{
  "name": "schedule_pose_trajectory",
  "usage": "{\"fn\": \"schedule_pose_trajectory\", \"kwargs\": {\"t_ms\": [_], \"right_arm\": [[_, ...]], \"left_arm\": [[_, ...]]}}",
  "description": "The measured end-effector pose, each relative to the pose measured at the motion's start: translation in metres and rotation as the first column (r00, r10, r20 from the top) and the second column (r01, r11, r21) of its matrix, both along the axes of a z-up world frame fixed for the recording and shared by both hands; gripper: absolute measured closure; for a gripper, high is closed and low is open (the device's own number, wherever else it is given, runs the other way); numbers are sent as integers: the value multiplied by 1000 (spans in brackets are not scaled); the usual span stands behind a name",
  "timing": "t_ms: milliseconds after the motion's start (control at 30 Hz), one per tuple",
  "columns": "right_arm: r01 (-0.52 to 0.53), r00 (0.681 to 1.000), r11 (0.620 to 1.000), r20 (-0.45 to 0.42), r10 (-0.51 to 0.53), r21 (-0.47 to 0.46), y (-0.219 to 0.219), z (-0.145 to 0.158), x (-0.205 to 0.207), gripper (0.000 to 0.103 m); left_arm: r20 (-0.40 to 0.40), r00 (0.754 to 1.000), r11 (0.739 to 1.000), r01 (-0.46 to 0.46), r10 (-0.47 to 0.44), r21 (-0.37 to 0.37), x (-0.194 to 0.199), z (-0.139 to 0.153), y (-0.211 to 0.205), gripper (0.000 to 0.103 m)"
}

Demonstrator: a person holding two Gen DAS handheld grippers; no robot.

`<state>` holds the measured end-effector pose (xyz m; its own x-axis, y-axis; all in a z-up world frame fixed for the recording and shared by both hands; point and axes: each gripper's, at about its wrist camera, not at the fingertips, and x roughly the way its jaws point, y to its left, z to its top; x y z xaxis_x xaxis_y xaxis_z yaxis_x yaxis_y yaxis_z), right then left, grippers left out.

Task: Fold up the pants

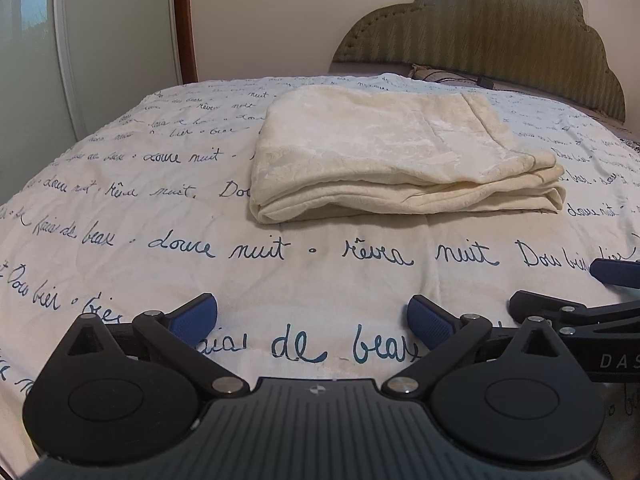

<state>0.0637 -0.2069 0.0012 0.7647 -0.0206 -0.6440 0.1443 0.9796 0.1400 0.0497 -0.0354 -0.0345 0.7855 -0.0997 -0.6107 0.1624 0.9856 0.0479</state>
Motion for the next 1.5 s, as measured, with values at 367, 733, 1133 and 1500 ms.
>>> {"fn": "schedule_pose_trajectory", "kwargs": {"t_ms": [367, 733, 1133, 1500], "right_arm": [[0, 1000, 1000, 2, 0, 6, 1, 0, 0, 0], [1, 1000, 1000, 2, -1, 6, 1, 0, 0, 0], [1, 1000, 1000, 2, -1, 5, 0, 0, 0, 0], [1, 1000, 1000, 2, -1, 5, 1, 1, 0, 0]], "left_arm": [[-4, 1000, 1000, 0, 0, -7, -1, 0, 0, 0], [-4, 1000, 1000, 0, 0, -7, -1, 0, 0, 0], [-4, 1000, 1000, 0, 0, -7, -1, 0, 0, 0], [-4, 1000, 1000, 0, 0, -7, -1, 0, 0, 0]]}}
